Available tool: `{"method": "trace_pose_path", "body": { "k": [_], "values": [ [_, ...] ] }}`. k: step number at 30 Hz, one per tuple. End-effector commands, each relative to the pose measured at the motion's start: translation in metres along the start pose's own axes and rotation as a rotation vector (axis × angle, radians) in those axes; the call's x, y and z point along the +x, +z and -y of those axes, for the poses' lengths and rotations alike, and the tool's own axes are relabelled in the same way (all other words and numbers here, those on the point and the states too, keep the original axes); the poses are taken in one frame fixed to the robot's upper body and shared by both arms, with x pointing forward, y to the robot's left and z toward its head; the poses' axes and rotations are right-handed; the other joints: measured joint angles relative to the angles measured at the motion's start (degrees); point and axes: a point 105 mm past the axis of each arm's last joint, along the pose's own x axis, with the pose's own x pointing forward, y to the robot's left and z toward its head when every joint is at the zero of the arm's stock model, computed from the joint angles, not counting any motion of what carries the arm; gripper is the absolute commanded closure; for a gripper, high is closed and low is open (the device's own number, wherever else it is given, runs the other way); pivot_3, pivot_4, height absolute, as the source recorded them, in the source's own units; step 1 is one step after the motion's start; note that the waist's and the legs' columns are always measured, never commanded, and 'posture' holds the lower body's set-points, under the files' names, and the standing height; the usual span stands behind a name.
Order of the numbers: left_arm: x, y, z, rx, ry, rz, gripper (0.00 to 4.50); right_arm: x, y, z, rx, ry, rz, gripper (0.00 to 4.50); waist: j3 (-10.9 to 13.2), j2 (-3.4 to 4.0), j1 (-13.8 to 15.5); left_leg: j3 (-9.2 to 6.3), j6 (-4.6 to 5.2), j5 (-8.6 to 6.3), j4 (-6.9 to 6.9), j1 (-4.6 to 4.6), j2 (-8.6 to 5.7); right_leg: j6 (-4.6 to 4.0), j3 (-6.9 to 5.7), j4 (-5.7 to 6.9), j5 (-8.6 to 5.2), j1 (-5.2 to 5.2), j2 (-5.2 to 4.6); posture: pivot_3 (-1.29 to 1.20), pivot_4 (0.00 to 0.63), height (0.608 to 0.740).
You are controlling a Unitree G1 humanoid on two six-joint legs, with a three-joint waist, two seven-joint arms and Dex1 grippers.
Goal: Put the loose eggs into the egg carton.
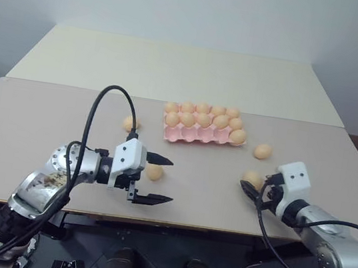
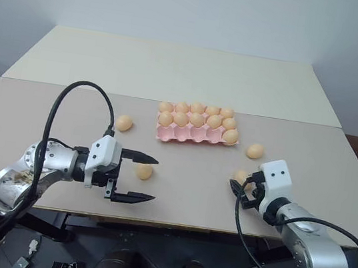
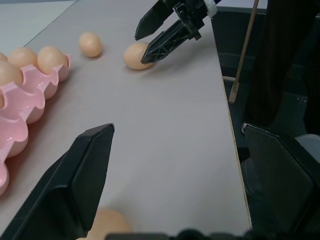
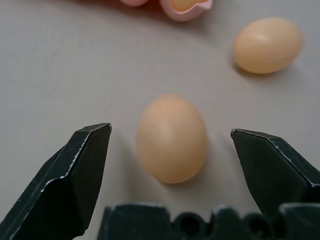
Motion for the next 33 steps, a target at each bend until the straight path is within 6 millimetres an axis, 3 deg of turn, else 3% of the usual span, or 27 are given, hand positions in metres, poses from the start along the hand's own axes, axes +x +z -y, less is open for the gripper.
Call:
{"method": "trace_pose_path", "body": {
  "k": [1, 2, 6, 9, 12, 16, 20, 26, 33],
  "values": [
    [0.001, 0.010, -0.005, 0.042, 0.013, 0.023, 0.03, 0.002, 0.009, 0.003, -0.030, -0.014, 0.038, 0.00, 0.00, 0.00, -0.01, 0.00, 0.00, 0.00, 0.00, 0.00, 0.00, 0.00, 0.00, 0.00, 0.00, 0.00, 0.00, 0.00, 0.150, 0.740],
    [0.001, 0.010, -0.005, 0.041, 0.016, 0.024, 0.03, 0.003, 0.010, 0.003, -0.031, -0.011, 0.039, 0.00, 0.00, 0.00, -0.01, 0.00, 0.00, 0.00, 0.00, 0.00, 0.00, 0.01, 0.00, 0.00, 0.00, 0.00, 0.00, 0.00, 0.150, 0.740],
    [0.001, 0.010, -0.008, 0.050, 0.032, 0.015, 0.00, 0.007, 0.013, 0.003, -0.038, -0.008, 0.048, 1.18, 0.00, 0.00, -0.01, -0.01, 0.00, 0.00, 0.00, 0.01, 0.00, 0.01, 0.00, 0.01, 0.00, 0.00, 0.01, 0.00, 0.150, 0.740],
    [0.003, 0.011, -0.010, 0.041, 0.050, 0.025, 0.00, 0.009, 0.015, 0.001, -0.057, 0.005, 0.053, 2.32, 0.00, 0.00, -0.03, -0.01, 0.00, 0.00, 0.00, 0.01, 0.01, 0.01, 0.00, 0.02, 0.00, 0.00, 0.01, 0.00, 0.150, 0.740],
    [0.002, 0.012, -0.014, 0.034, 0.108, 0.039, 0.00, 0.008, 0.027, -0.003, -0.087, 0.022, 0.093, 2.92, 0.00, 0.00, -0.02, -0.01, 0.00, 0.00, 0.00, 0.01, 0.01, 0.02, 0.00, 0.02, 0.00, 0.00, 0.01, 0.00, 0.150, 0.740],
    [0.001, 0.018, -0.017, 0.002, 0.162, 0.075, 0.00, 0.013, 0.066, -0.015, -0.112, 0.041, 0.226, 3.10, 0.00, 0.00, -0.38, -0.03, 0.00, 0.00, 0.00, 0.02, 0.02, 0.03, 0.02, 0.04, 0.02, 0.00, 0.03, 0.00, 0.150, 0.740],
    [0.004, 0.021, -0.008, -0.022, 0.136, 0.081, 0.00, 0.034, 0.097, -0.030, -0.079, 0.054, 0.309, 3.14, 0.00, 0.00, -0.56, -0.10, 0.00, 0.00, 0.00, 0.06, 0.04, 0.02, 0.02, 0.13, 0.03, -0.02, 0.10, 0.00, 0.150, 0.740],
    [0.004, 0.021, -0.008, -0.032, 0.159, 0.066, 0.00, 0.074, 0.116, -0.050, -0.110, 0.069, 0.308, 3.15, 0.00, 0.00, -0.20, -0.05, 0.00, 0.01, 0.00, 0.02, 0.01, 0.01, 0.00, 0.11, 0.03, -0.04, 0.05, 0.00, 0.150, 0.740],
    [0.007, 0.022, -0.009, -0.026, 0.177, 0.066, 0.00, 0.100, 0.117, -0.039, -0.111, 0.005, 0.299, 3.15, 0.00, 0.01, -0.07, -0.05, 0.00, 0.01, 0.00, -0.03, 0.00, 0.01, -0.03, 0.10, 0.04, -0.08, 0.02, 0.00, 0.150, 0.740]
  ]
}}
